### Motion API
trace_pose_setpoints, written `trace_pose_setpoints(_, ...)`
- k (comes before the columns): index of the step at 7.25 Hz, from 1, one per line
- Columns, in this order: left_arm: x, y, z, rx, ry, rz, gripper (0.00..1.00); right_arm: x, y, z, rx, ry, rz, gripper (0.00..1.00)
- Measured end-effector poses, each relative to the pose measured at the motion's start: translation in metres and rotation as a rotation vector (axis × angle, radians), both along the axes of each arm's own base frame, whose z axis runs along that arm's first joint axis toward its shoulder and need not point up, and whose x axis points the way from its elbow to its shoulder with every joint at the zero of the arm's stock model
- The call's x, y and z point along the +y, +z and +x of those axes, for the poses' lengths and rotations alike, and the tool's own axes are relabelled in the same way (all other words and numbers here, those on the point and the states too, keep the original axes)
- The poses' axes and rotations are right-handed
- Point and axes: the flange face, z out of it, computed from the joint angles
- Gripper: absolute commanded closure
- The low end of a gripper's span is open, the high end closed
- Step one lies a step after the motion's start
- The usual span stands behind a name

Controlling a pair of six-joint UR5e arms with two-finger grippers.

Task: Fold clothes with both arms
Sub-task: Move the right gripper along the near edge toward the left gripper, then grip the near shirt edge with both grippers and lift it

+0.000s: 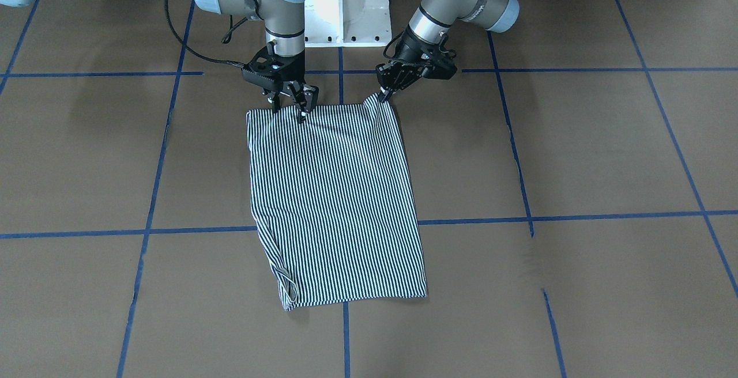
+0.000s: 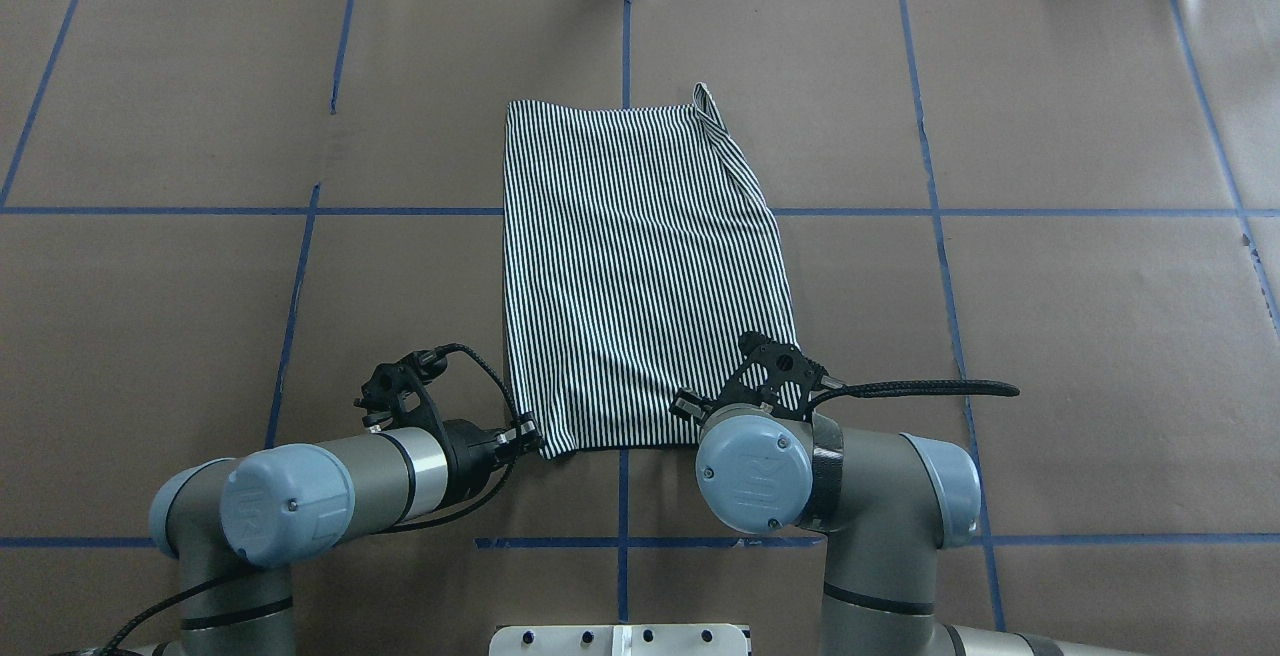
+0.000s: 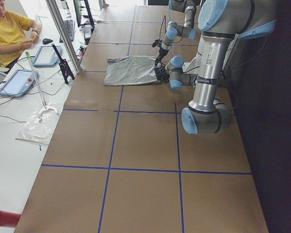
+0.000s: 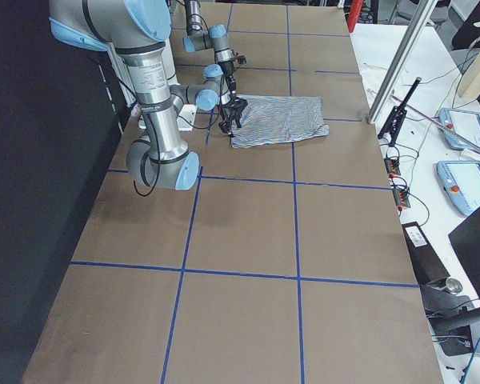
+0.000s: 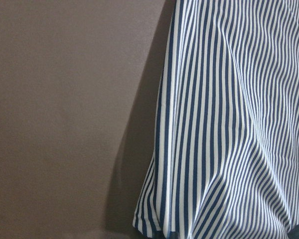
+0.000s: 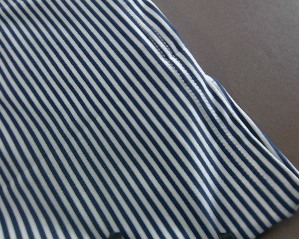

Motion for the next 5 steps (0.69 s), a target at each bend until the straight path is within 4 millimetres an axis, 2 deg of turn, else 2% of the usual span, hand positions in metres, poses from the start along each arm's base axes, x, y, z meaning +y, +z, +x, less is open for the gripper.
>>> trace_pose_setpoints(2,0.0,0.0,0.0,0.0,0.0,0.0,1.0,-0.0017,-0.0031,0.0014,-0.002,-0.006,0.01,0.46)
trace_pose_setpoints(3,0.0,0.0,0.0,0.0,0.0,0.0,1.0,-0.0042,-0.0029,0.0028,0.002,-0.009,0.016,0.6)
trace_pose_setpoints(4,0.0,0.0,0.0,0.0,0.0,0.0,1.0,-0.0057,-0.0032,0.0038,0.003,-0.01,0.021,0.89)
trace_pose_setpoints(5,0.0,0.0,0.0,0.0,0.0,0.0,1.0,-0.0064,-0.0035,0.0042,0.003,-0.01,0.023,1.0)
